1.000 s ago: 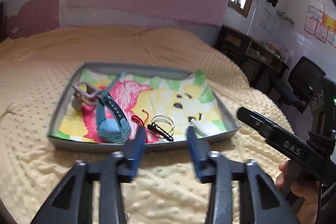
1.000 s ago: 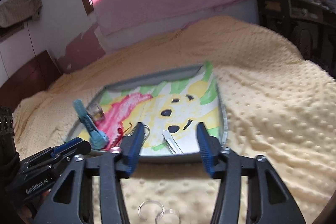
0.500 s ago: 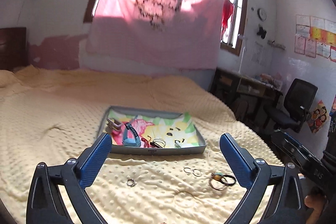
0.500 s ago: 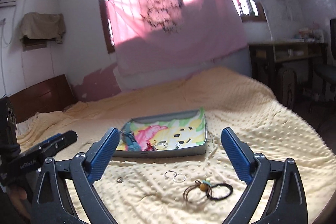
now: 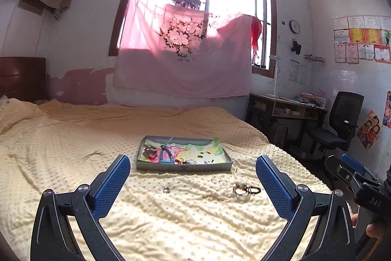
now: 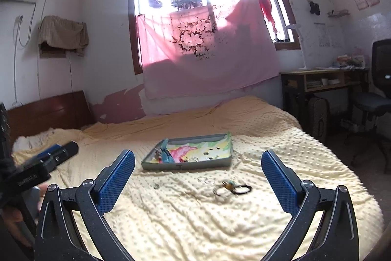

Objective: Organize jewelry
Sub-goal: 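Withdraw both tools back toward the remaining jewelry on the bed, then grasp the single silver ring with the left tool while the right tool grasps the linked silver rings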

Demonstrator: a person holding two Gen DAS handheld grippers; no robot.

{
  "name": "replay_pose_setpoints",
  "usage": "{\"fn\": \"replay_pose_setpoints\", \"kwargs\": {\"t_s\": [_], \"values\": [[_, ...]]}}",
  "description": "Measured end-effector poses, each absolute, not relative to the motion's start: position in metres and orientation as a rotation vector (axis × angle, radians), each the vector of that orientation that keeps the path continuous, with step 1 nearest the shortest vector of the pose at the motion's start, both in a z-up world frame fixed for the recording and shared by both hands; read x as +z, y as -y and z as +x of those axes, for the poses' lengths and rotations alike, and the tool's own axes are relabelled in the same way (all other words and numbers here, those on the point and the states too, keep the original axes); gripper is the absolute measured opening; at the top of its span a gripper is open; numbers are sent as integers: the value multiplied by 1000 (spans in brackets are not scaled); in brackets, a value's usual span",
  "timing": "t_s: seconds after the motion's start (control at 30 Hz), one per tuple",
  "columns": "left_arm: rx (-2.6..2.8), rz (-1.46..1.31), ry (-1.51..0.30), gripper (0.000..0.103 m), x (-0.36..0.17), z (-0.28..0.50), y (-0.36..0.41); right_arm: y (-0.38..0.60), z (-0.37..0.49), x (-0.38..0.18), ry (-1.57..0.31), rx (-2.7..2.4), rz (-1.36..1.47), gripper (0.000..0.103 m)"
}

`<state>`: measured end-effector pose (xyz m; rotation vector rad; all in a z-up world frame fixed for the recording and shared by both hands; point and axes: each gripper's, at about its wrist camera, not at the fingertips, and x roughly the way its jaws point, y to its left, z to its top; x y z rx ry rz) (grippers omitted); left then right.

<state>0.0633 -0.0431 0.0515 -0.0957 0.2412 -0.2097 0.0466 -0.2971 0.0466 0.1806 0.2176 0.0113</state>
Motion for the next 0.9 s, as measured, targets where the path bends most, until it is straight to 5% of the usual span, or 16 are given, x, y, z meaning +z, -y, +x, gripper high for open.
{"fn": "replay_pose_setpoints", "kwargs": {"t_s": [0.47,0.9], "values": [[-179,-93,-336,103,-3,17,35,281,-18,7,-261,-8,136,102],[-165,-84,-330,103,1,40,39,282,6,1,-280,-9,153,102]]}}
